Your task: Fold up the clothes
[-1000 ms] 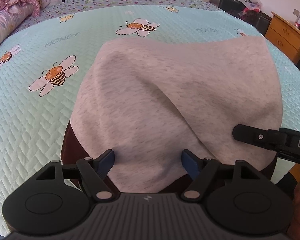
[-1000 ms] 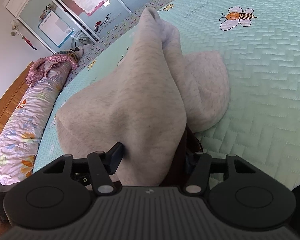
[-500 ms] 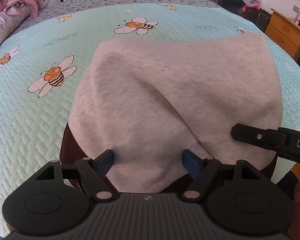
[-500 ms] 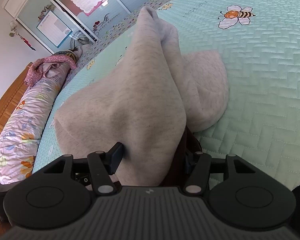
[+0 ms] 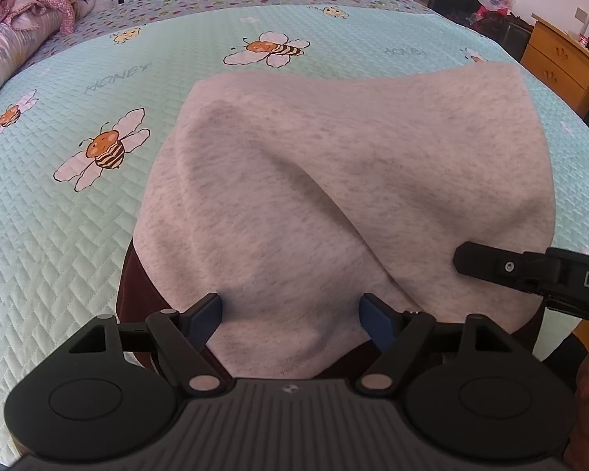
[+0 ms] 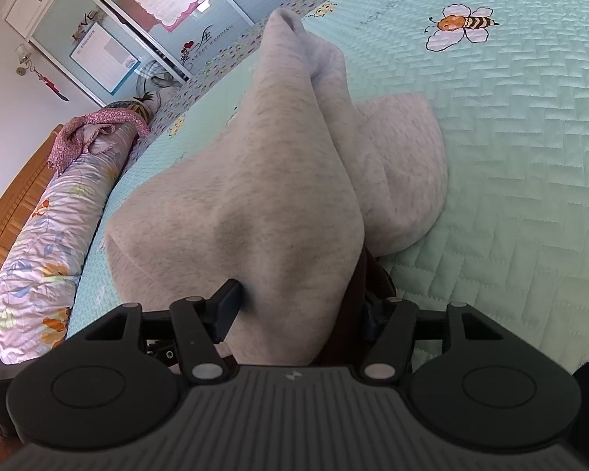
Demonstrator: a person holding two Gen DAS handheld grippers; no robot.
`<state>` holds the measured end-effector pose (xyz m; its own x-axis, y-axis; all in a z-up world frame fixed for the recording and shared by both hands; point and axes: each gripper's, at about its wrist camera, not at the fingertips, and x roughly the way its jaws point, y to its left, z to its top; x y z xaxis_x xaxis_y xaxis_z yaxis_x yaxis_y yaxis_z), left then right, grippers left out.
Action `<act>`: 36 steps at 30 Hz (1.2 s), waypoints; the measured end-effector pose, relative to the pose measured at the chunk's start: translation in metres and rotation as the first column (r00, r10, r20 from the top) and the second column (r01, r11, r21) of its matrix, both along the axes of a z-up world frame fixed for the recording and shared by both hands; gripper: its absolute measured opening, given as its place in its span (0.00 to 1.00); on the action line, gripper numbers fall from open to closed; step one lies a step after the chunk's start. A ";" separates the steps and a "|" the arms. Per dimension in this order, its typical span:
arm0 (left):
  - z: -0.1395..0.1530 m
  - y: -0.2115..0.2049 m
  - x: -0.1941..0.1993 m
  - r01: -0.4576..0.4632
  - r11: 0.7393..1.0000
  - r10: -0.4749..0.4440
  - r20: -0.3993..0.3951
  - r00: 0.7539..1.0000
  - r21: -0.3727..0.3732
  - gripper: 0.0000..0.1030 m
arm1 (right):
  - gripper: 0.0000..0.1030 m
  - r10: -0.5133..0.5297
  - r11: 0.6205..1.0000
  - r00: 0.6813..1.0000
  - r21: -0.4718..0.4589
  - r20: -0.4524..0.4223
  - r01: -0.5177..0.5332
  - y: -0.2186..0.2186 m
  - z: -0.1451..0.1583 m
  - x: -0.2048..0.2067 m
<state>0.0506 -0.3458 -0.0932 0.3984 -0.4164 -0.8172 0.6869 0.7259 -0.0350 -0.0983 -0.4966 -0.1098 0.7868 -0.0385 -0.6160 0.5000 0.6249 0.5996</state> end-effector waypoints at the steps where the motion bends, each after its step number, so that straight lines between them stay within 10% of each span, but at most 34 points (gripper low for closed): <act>1: 0.000 0.000 0.000 0.000 1.000 0.000 0.000 1.000 0.000 0.78 | 0.61 0.000 1.000 1.000 0.000 0.000 0.000 0.000 0.000 0.000; 24: -0.007 0.014 -0.007 0.000 1.000 -0.001 -0.012 1.000 -0.017 0.82 | 0.33 -0.033 0.991 0.977 -0.118 0.212 0.059 -0.039 0.087 0.028; 36: -0.013 0.025 -0.015 0.009 1.000 -0.009 0.028 1.000 -0.005 0.82 | 0.67 -0.150 0.989 0.983 -0.001 0.106 0.151 -0.044 0.037 -0.031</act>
<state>0.0352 -0.3203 -0.1064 0.4170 -0.4243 -0.8038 0.6941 0.7196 -0.0197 -0.1291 -0.5410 -0.0724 0.8320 -0.1664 -0.5292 0.5230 0.5533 0.6483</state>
